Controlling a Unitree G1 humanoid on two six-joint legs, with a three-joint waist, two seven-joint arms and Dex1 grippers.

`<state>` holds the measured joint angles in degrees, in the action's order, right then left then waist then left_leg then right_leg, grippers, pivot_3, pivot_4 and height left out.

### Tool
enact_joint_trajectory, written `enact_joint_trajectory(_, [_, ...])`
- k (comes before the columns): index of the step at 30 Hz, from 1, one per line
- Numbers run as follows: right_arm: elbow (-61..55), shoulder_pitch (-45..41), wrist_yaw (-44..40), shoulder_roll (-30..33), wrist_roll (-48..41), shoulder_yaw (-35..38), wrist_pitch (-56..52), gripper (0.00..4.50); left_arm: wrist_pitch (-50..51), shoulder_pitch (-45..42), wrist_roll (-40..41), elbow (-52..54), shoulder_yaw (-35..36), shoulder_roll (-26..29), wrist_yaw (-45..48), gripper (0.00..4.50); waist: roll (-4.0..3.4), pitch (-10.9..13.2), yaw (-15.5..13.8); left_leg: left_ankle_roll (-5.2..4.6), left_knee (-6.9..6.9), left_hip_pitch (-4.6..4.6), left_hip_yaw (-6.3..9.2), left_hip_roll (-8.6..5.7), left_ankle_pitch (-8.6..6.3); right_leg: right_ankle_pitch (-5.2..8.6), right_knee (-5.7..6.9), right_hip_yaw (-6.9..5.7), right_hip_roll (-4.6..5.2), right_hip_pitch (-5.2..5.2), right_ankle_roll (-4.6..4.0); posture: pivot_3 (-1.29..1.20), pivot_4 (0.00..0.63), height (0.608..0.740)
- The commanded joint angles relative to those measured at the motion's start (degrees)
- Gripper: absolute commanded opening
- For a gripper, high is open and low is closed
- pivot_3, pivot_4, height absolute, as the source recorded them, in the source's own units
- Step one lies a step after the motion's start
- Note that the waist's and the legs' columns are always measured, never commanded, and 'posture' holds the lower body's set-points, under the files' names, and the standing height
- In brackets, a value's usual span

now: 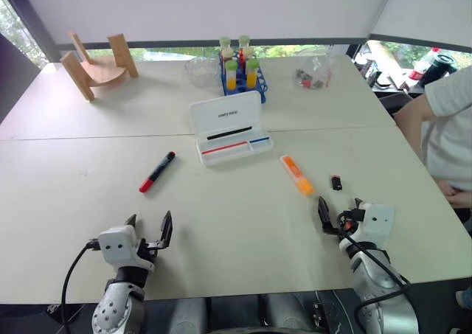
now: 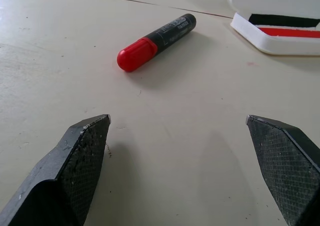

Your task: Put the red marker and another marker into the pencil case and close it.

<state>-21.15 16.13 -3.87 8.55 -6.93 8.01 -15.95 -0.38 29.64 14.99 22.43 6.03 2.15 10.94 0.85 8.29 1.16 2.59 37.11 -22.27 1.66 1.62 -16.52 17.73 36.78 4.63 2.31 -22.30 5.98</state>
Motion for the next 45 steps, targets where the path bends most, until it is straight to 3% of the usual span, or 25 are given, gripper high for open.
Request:
enact_joint_trajectory(1, [0.55, 0.25, -0.06, 0.02, 0.74, -0.54, -1.14, 4.5, 0.27, 1.12, -0.27, -1.28, 0.19, 0.13, -0.16, 4.48, 0.0, 0.0, 0.01, 0.0, 0.0, 0.0, 0.0, 0.0, 0.0, 0.0, 0.0, 0.0, 0.0, 0.0, 0.0, 0.0, 0.15, 0.74])
enact_joint_trajectory(21, [0.95, 1.01, -0.97, 0.51, 0.82, -0.09, 0.0, 4.5, -0.47, 1.32, 0.54, -1.42, 0.05, 0.05, 0.44, 4.48, -0.01, -0.01, -0.02, 0.0, 0.0, 0.02, -0.02, 0.0, 0.0, 0.0, 0.0, 0.0, 0.0, 0.01, 0.0, 0.0, 0.15, 0.74])
enact_joint_trajectory(27, [0.91, 1.62, -2.58, 2.28, 0.89, 0.58, 2.08, 4.5, -0.2, -0.01, -0.42, -1.06, 0.08, 1.96, 1.39, 4.48, -0.02, 0.0, -0.07, 0.0, 0.0, 0.02, -0.04, -0.01, 0.0, 0.0, 0.0, -0.01, 0.0, 0.01, 0.0, 0.0, 0.15, 0.74])
enact_joint_trajectory(29, [-0.92, 1.23, -4.24, 4.18, 0.28, 1.34, 2.3, 4.5, 1.18, -1.98, -0.05, 1.13, -0.06, 4.95, 3.65, 4.48, -0.06, 0.04, -0.11, 0.0, -0.01, 0.01, -0.03, -0.01, 0.0, 0.0, 0.0, -0.01, -0.01, 0.01, 0.0, 0.0, 0.15, 0.74])
enact_joint_trajectory(32, [-5.17, -0.25, -9.12, 9.03, -2.05, 1.96, 0.25, 4.5, 5.9, -7.21, 4.11, 5.08, 1.03, 11.21, 8.03, 4.48, -0.14, 0.25, -0.39, 0.0, 0.02, -0.03, 0.0, -0.02, 0.01, 0.0, 0.07, -0.05, -0.03, -0.03, 0.0, 0.0, 0.15, 0.74])
enact_joint_trajectory(35, [-11.2, -2.84, -16.19, 16.48, -4.57, 1.53, -3.03, 4.5, 13.51, -15.89, 10.75, 6.25, 3.3, 21.4, 15.67, 4.48, -0.23, 0.57, -0.34, 0.0, 0.13, -0.02, 0.0, -0.07, 0.03, -0.01, 0.24, -0.04, -0.01, -0.04, 0.0, 0.0, 0.15, 0.74])
enact_joint_trajectory(39, [-18.02, -9.02, -24.68, 25.49, -14.11, 1.96, -14.46, 4.5, 21.21, -31.57, 17.81, -0.07, 3.24, 34.31, 29.5, 4.48, -0.21, 0.79, -0.15, 0.0, 0.14, 0.01, 0.08, -0.06, 0.04, -0.03, 0.36, -0.05, -0.15, -0.03, 0.04, 0.0, 0.15, 0.74])
enact_joint_trajectory(42, [-18.04, -15.14, -28.69, 30.44, -20.92, 3.13, -22.25, 4.5, 22.79, -42.47, 18.21, -9.3, -1.28, 37.68, 39.54, 4.48, -0.18, 0.81, -0.17, -0.01, 0.1, -0.01, 0.18, 0.0, 0.04, -0.13, 0.35, -0.05, -0.31, -0.02, 0.21, 0.0, 0.15, 0.74])
enact_joint_trajectory(45, [-16.55, -20.86, -32.67, 35.66, -25.15, 3.55, -27.83, 4.5, 20.05, -53.33, 13.23, -21.49, -8.59, 37.15, 48.98, 4.48, -0.21, 0.93, -0.31, -0.02, 0.09, -0.04, 0.23, 0.0, 0.03, -0.14, 0.36, -0.08, -0.38, -0.05, 0.23, 0.0, 0.15, 0.74])
